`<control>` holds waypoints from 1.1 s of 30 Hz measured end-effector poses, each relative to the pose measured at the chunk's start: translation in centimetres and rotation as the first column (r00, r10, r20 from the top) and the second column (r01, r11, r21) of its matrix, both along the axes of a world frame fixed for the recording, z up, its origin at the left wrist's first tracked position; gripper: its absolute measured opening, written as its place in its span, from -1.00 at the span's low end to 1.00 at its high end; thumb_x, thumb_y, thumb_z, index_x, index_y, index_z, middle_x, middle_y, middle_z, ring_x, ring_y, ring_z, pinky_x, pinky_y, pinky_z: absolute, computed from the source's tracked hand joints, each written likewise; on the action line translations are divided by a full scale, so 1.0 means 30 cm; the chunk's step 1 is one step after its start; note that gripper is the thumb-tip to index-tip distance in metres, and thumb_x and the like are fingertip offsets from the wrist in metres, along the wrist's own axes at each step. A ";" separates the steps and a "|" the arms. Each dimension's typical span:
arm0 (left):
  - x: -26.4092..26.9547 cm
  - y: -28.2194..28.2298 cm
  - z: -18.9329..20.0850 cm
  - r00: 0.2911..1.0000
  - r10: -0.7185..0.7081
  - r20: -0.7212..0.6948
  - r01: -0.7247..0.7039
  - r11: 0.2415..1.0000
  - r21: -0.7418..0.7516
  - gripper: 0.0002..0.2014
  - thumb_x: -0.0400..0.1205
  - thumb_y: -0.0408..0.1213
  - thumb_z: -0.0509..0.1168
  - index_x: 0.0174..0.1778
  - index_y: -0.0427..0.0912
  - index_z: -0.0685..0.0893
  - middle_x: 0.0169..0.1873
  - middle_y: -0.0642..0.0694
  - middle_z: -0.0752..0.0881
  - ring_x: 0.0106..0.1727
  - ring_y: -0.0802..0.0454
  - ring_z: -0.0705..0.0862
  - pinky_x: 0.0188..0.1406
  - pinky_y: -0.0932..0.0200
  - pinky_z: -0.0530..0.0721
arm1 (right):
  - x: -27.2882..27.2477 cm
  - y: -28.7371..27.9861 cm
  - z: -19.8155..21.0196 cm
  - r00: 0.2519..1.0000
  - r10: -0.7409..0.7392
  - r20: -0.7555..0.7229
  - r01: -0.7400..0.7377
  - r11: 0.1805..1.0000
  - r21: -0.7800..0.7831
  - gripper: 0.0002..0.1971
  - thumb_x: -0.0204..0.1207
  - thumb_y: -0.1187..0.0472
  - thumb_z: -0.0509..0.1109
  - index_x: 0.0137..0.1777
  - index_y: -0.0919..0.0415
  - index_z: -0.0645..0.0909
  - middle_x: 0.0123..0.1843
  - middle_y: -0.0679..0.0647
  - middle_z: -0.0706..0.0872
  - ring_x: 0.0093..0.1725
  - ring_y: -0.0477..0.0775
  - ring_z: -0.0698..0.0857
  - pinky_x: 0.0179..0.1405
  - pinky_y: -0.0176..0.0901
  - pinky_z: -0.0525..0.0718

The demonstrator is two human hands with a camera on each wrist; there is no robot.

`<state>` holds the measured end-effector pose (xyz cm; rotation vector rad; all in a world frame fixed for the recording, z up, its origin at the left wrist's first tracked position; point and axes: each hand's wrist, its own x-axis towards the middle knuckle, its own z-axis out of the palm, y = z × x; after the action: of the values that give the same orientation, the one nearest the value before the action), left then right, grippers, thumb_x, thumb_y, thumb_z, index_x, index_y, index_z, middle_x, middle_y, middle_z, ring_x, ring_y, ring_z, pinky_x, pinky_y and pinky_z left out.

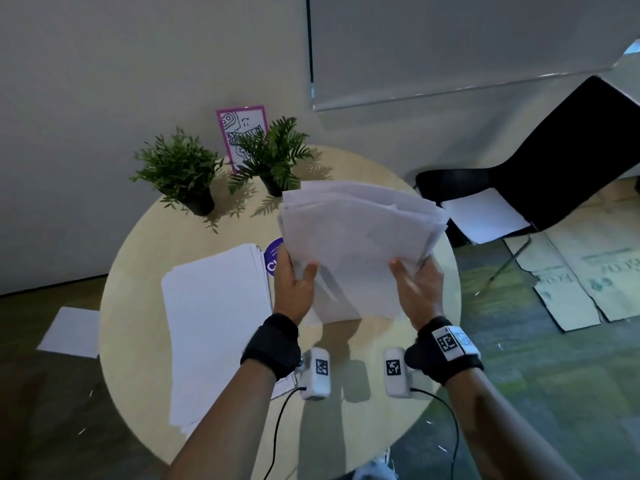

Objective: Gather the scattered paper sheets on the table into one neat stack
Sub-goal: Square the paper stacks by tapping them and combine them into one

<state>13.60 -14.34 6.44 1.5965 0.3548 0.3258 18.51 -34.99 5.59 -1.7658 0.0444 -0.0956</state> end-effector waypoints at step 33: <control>0.060 0.069 0.002 0.999 -0.019 0.043 0.010 0.978 0.210 -0.60 0.67 -0.55 0.27 0.45 -0.41 0.45 0.21 -0.17 0.63 0.18 0.00 0.60 0.01 0.58 0.56 | 0.076 -0.086 0.304 0.745 0.347 0.570 0.037 0.831 -0.555 -0.46 0.30 0.05 0.74 0.27 0.11 0.70 0.58 0.41 0.29 0.57 0.33 0.37 0.37 0.26 0.53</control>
<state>15.40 -12.26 6.50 1.7944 0.2813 0.3974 20.78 -37.57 14.70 -2.1936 -0.7241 -0.6571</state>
